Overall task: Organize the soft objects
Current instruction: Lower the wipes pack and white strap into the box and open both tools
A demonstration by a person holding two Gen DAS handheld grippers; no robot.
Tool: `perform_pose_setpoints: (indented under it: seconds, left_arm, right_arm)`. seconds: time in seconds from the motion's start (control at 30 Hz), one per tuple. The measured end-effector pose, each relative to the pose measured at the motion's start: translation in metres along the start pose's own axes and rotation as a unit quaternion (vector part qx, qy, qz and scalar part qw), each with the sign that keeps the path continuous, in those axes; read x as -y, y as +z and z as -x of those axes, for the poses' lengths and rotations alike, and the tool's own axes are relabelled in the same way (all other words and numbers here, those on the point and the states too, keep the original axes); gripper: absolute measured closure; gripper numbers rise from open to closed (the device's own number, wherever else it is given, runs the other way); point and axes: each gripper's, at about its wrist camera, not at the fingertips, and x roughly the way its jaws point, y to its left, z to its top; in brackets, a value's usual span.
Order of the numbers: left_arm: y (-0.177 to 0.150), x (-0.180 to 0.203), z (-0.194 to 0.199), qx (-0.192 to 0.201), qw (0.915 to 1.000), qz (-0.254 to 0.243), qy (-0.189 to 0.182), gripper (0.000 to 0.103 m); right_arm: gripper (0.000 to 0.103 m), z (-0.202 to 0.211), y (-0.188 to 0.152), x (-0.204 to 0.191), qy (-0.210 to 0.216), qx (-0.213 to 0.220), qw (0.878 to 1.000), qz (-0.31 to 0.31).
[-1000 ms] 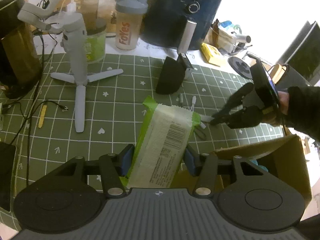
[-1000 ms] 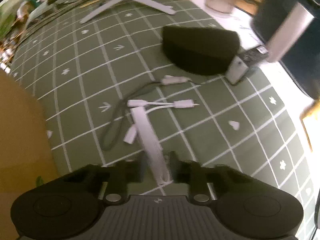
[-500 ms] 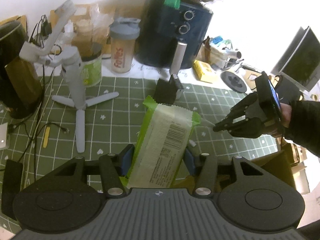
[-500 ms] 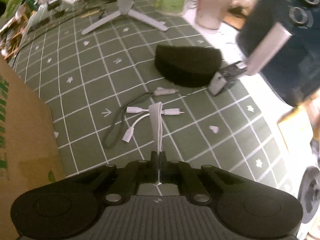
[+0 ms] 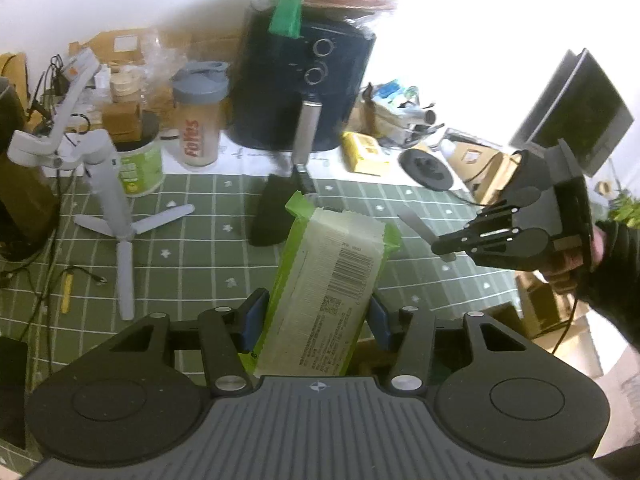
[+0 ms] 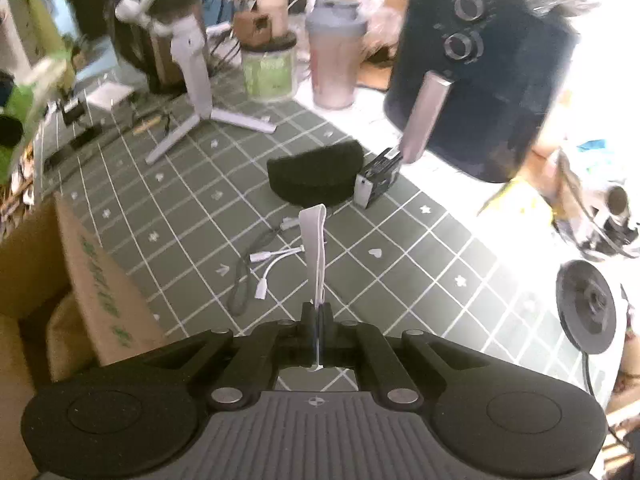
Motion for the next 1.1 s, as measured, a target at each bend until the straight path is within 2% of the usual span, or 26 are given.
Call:
perform_pose_setpoints:
  seconds: [0.17,0.37,0.8,0.87,0.97,1.1]
  left_arm:
    - [-0.001,0.013,0.001,-0.006,0.9999,0.0,-0.012,0.052]
    - [-0.008,0.033,0.0,-0.018,0.9991,-0.022,-0.032,0.052]
    - [-0.031,0.074,-0.004,-0.047,0.9903,-0.114,-0.064,0.051]
    - [-0.037,0.079,-0.006,-0.053,0.9887,-0.124,-0.066,0.047]
    - [-0.044,0.081,-0.008,-0.059,0.9897,-0.118,-0.054,0.032]
    - [-0.056,0.083,-0.006,-0.063,0.9918,-0.105,-0.034,0.03]
  right_arm:
    - [0.1,0.031,-0.015,-0.005,-0.005,0.025,0.999,-0.027]
    - [0.1,0.065,-0.034,-0.017,-0.003,0.055,0.997,-0.058]
    - [0.1,0.107,-0.073,-0.046,0.013,0.084,0.989,-0.119]
    - [0.1,0.111,-0.079,-0.051,0.01,0.083,0.989,-0.125]
    - [0.1,0.115,-0.088,-0.057,0.012,0.081,0.986,-0.145]
    - [0.1,0.119,-0.101,-0.067,0.012,0.076,0.982,-0.17]
